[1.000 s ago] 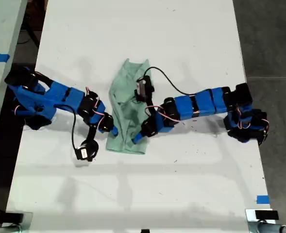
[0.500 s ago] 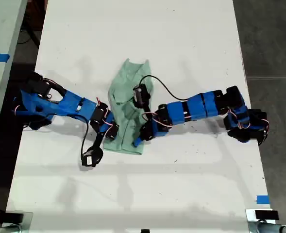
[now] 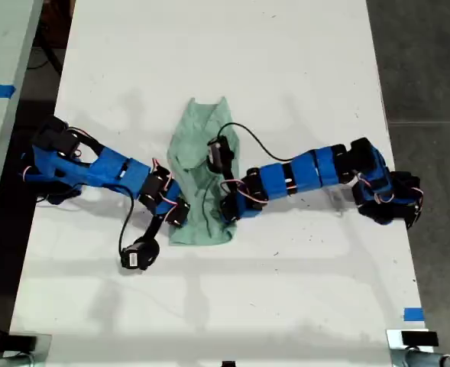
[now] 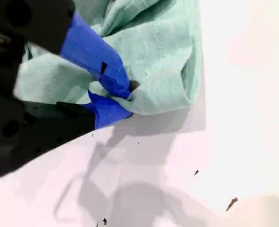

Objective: Fold t shirt

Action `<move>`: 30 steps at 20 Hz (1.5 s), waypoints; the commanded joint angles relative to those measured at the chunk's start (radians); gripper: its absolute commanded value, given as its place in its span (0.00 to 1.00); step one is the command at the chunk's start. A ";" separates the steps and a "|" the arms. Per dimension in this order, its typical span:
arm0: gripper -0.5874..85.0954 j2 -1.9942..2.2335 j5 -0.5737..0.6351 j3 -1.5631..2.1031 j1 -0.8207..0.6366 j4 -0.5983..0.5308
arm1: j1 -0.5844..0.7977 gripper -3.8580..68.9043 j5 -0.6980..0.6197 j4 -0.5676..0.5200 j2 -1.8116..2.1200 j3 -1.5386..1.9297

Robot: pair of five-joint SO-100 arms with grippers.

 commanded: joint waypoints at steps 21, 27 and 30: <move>0.47 0.238 0.517 -0.087 -0.796 0.350 | 0.518 0.47 -0.445 0.049 0.448 -0.023; 0.41 0.371 0.561 -0.092 -0.904 0.357 | 0.670 0.48 -0.499 0.213 0.500 -0.066; 0.37 0.543 0.512 -0.061 -0.904 0.359 | 0.664 0.45 -0.503 0.319 0.603 -0.029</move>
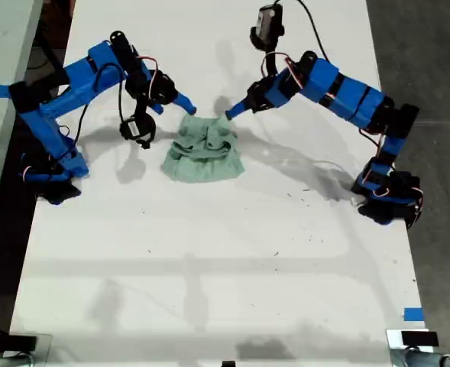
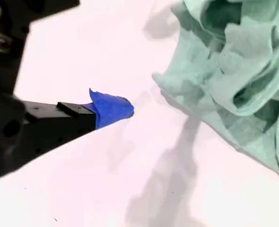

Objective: Fold t shirt

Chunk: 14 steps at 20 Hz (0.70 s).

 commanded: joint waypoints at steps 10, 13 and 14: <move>0.00 1.235 -0.514 0.762 0.534 -0.224 | -0.462 0.14 0.362 0.176 1.290 0.790; 0.00 1.529 -0.555 1.187 0.594 -0.428 | -0.495 0.11 0.480 0.124 1.758 1.220; 0.00 1.683 -0.568 1.310 0.618 -0.454 | -0.514 0.09 0.511 0.109 1.962 1.361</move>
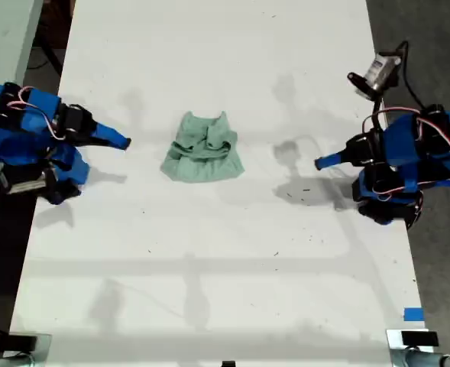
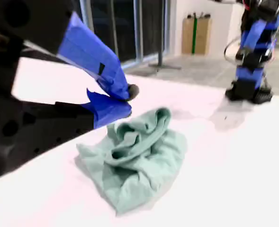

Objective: Fold t shirt

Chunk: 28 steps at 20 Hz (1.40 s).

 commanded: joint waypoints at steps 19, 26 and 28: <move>0.07 0.410 0.184 0.790 0.161 -0.196 | -0.394 0.15 -0.324 -0.252 0.423 0.977; 0.07 0.411 0.184 0.790 0.184 -0.196 | -0.374 0.14 -0.439 -0.264 0.423 0.983; 0.07 0.411 0.184 0.790 0.184 -0.196 | -0.374 0.13 -0.439 -0.264 0.423 0.983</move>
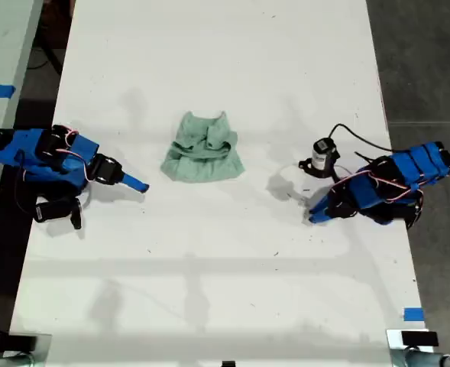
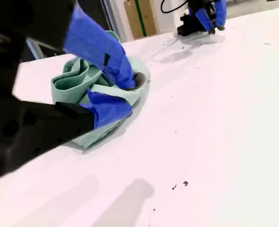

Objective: Fold t shirt

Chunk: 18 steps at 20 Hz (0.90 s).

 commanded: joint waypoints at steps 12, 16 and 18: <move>0.07 0.002 0.009 0.040 0.011 -0.018 | 0.008 0.12 -0.015 -0.029 0.006 0.052; 0.07 0.002 0.009 0.040 0.011 -0.018 | 0.008 0.12 -0.015 -0.029 0.006 0.052; 0.07 0.002 0.009 0.040 0.011 -0.018 | 0.008 0.12 -0.015 -0.029 0.006 0.052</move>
